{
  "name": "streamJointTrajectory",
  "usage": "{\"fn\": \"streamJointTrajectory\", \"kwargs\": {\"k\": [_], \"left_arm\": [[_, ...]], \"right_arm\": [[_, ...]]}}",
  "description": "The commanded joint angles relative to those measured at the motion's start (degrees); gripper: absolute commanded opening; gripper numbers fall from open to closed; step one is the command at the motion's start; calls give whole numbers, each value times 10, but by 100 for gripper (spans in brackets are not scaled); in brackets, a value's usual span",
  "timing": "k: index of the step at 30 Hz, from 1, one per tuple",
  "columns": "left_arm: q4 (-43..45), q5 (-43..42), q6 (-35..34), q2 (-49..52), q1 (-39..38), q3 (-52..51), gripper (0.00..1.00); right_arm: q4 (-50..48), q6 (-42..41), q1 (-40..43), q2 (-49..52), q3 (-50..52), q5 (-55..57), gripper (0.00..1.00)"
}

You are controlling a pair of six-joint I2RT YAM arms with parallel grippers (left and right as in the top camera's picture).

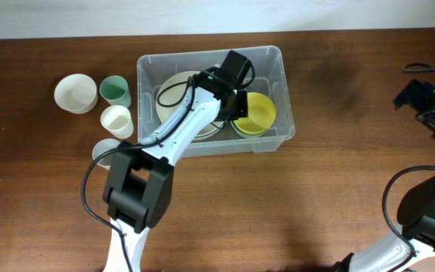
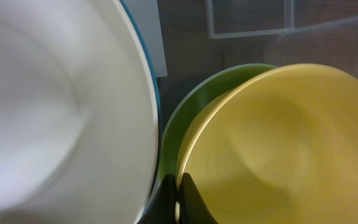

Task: Pack container
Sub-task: 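Lower the yellow bowl into the teal bowl and open the left gripper, then move the left gripper back to the white bowl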

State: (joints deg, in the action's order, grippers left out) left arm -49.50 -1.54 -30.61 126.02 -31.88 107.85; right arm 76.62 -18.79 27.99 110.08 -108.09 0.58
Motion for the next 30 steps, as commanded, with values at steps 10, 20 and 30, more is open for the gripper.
{"fn": "streamJointTrajectory", "kwargs": {"k": [10,20,30], "left_arm": [[-5,-5,7,-1,-2,5,30],[5,-4,27,-1,-2,9,35],[-44,47,85,-2,10,154,52]], "right_arm": [[0,3,2,-7,2,1,99],[0,3,2,-7,2,1,99],[0,3,2,-7,2,1,99]]}}
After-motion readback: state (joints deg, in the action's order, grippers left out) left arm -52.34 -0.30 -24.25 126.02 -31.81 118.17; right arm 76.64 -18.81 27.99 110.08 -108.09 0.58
